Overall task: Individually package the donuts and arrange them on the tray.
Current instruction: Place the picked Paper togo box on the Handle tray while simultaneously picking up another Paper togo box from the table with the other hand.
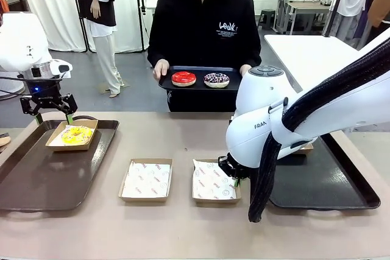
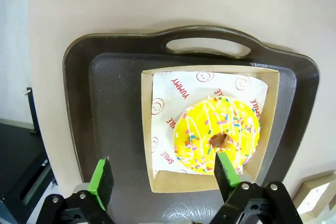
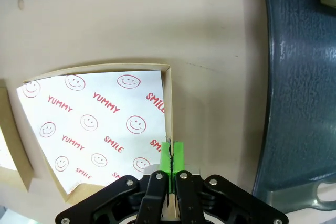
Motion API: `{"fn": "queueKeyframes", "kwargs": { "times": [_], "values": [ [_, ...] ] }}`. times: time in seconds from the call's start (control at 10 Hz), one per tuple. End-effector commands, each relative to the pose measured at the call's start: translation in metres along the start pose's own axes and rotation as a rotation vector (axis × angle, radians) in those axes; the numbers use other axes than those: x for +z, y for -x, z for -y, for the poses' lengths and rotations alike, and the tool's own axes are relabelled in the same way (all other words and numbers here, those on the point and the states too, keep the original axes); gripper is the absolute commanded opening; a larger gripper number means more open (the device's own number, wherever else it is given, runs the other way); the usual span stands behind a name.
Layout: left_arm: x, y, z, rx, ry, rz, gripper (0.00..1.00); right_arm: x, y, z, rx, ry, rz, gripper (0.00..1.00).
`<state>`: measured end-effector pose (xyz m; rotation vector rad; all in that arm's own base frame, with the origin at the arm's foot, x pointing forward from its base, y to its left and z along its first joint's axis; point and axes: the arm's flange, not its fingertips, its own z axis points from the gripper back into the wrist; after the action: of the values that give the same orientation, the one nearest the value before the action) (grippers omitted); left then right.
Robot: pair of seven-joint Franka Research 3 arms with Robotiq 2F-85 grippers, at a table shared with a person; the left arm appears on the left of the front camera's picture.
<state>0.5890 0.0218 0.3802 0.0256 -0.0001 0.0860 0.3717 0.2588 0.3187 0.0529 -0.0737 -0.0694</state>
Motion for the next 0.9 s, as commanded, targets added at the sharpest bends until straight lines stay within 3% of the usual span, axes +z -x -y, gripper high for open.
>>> {"fn": "queueKeyframes", "kwargs": {
  "times": [0.0, 0.4, 0.8],
  "values": [
    [0.013, 0.014, -0.011, -0.003, 0.099, -0.017, 1.00, 0.014, 0.004, -0.007, -0.033, 0.010, 0.003, 0.00],
    [0.068, 0.089, -0.084, -0.057, 0.612, -0.058, 1.00, 0.126, -0.011, -0.018, 0.021, 0.061, 0.034, 0.00],
    [0.088, 0.178, -0.176, -0.035, 1.100, 0.016, 1.00, 0.215, -0.078, -0.042, -0.007, 0.089, 0.053, 0.00]
  ]
}}
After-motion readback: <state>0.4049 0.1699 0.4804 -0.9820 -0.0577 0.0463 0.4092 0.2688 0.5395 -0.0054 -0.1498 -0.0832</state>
